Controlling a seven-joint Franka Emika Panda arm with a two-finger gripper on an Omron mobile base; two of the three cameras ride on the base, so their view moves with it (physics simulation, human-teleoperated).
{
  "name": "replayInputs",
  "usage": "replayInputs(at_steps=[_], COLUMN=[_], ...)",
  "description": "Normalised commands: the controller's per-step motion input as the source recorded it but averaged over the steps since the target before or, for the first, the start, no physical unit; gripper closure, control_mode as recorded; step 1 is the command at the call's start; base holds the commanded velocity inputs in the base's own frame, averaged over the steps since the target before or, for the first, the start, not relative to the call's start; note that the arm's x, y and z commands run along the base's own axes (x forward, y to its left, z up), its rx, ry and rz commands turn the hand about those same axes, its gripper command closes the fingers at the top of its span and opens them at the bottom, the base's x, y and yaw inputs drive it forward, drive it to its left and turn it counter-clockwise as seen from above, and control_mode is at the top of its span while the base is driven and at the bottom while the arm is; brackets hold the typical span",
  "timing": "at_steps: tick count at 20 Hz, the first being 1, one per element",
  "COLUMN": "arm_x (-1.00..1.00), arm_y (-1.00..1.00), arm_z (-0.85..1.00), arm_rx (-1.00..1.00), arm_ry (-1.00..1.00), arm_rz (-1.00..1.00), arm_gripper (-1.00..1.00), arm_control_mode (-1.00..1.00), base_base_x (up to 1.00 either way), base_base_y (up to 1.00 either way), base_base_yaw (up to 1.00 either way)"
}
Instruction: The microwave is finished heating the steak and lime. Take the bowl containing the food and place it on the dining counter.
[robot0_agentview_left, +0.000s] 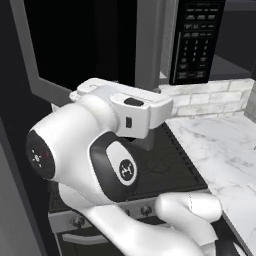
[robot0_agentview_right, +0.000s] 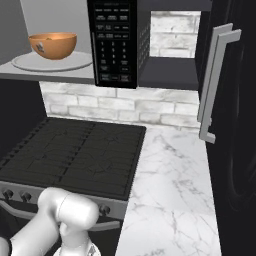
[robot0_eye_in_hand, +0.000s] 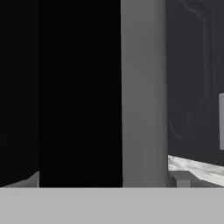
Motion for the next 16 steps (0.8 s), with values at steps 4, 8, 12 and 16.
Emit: replayInputs(at_steps=[4,8,12,16], arm_x=[0.18,-0.08,-0.74,-0.76], arm_y=[0.43,0.28,0.03,0.00], arm_z=[-0.03,-0.10,-0.13,-0.08], arm_rx=[0.00,0.00,0.00,0.00], arm_ry=[-0.03,-0.01,-0.01,-0.02], arm_rz=[-0.04,0.00,0.00,0.00], arm_gripper=[-1.00,-1.00,-1.00,-1.00], arm_control_mode=[-1.00,-1.00,-1.00,-1.00], base_base_x=[0.00,0.00,0.00,0.00], base_base_y=[0.00,0.00,0.00,0.00], base_base_yaw=[0.00,0.00,0.00,0.00])
